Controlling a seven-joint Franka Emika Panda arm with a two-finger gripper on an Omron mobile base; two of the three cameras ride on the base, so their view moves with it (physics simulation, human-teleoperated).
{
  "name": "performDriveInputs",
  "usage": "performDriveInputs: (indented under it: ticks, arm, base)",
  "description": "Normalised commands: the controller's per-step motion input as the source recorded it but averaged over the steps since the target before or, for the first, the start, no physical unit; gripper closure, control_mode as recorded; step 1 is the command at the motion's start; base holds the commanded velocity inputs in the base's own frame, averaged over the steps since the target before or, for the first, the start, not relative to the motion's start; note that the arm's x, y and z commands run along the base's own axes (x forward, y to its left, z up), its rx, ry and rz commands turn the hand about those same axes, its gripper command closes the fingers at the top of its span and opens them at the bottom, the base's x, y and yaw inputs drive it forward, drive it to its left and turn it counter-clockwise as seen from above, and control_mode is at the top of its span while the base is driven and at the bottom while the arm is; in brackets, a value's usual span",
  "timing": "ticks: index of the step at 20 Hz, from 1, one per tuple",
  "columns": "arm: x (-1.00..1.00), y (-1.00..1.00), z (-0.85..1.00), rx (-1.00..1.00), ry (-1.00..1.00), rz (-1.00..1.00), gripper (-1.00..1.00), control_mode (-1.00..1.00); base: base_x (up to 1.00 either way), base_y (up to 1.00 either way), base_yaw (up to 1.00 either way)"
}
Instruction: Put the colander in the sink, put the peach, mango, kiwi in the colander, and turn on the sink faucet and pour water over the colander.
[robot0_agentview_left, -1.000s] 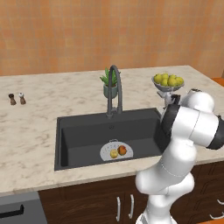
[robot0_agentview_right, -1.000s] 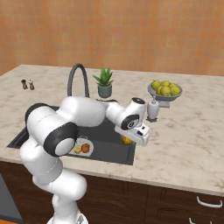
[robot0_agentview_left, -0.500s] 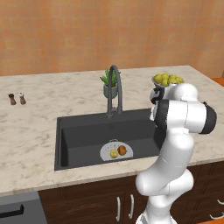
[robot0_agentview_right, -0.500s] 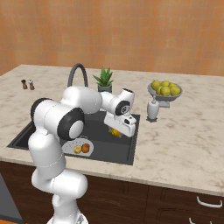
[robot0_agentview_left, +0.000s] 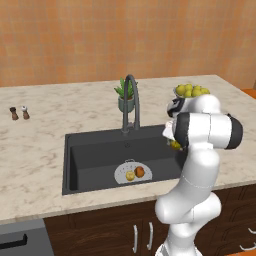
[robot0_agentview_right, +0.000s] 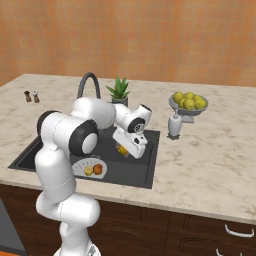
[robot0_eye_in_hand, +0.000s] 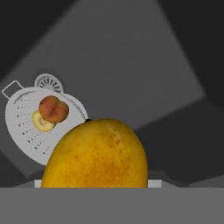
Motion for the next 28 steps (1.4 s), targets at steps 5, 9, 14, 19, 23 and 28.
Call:
performDriveInputs:
  ticks: [5, 9, 14, 19, 23, 28]
  arm:
    - [-0.12, 0.51, -0.26, 0.03, 0.0, -0.14, 1.0, -1.0]
    - [-0.2, 0.39, -0.32, 0.02, 0.0, -0.16, 1.0, -1.0]
    - [0.1, 0.29, -0.31, 0.1, 0.02, -0.24, 1.0, -1.0]
    - [0.07, 0.21, -0.45, 0.12, 0.07, -0.28, 1.0, -1.0]
    - [0.21, 0.24, -0.52, 0.1, 0.14, -0.24, 1.0, -1.0]
    - [0.28, 0.28, -0.31, 0.08, 0.08, -0.17, 1.0, -1.0]
  base:
    - [0.0, 0.0, 0.0]
    - [0.0, 0.0, 0.0]
    - [0.0, 0.0, 0.0]
    - [0.0, 0.0, 0.0]
    - [0.0, 0.0, 0.0]
    - [0.0, 0.0, 0.0]
